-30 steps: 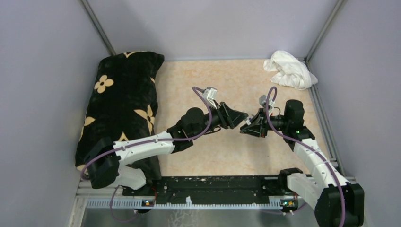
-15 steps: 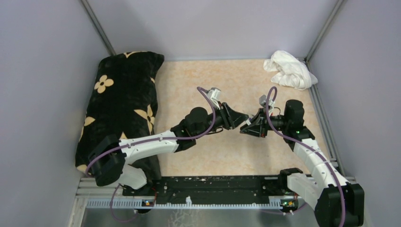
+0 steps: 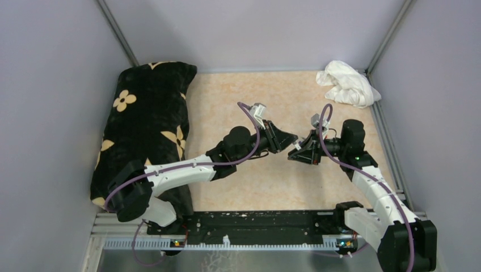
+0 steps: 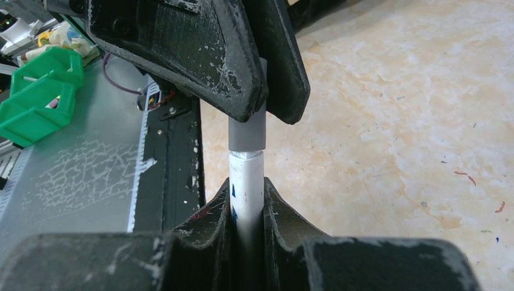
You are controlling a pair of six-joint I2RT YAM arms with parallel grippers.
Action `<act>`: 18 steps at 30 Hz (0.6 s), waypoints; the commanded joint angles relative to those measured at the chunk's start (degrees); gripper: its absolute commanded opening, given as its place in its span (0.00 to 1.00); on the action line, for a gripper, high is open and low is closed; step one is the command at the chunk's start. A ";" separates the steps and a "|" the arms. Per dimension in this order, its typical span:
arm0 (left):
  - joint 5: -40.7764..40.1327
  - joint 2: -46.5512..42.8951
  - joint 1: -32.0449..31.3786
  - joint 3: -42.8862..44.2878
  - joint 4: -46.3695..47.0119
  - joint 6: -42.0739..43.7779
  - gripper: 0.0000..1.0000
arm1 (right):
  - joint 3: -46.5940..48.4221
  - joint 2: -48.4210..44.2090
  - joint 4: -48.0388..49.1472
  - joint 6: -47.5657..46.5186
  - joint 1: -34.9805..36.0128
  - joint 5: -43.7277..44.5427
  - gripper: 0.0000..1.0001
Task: Insert the pens into the pen caps
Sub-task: Press the pen cap onto the pen.
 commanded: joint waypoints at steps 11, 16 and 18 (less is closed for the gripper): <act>0.36 2.24 -0.63 3.58 -5.53 -7.58 0.06 | 2.64 -0.39 2.48 -0.36 0.38 0.79 0.00; -2.11 3.23 -1.96 5.17 -10.62 -11.61 0.00 | 2.83 -0.48 1.84 -0.86 0.40 1.59 0.00; -3.57 3.66 -2.49 6.95 -14.93 -13.97 0.00 | 2.98 -0.51 0.92 -1.63 0.38 2.93 0.00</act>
